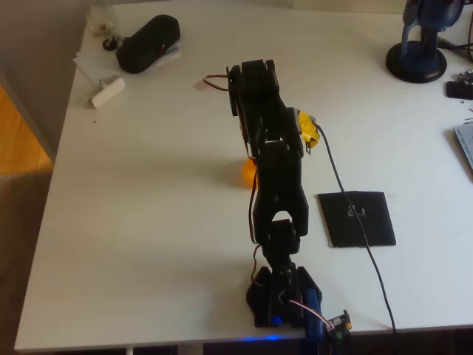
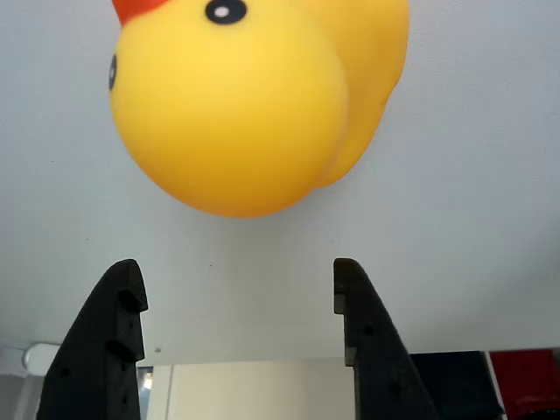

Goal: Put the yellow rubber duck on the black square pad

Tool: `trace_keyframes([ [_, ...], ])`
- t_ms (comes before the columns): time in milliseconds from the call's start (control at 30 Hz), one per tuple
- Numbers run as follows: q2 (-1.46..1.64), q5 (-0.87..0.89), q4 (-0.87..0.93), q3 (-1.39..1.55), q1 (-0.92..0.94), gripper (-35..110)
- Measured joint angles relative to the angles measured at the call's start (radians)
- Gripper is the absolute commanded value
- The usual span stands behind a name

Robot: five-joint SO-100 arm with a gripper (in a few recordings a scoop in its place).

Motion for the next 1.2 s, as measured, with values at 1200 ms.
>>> trace_keyframes([
  [1200,0.055,0.0,-0.103,0.0,0.003,49],
])
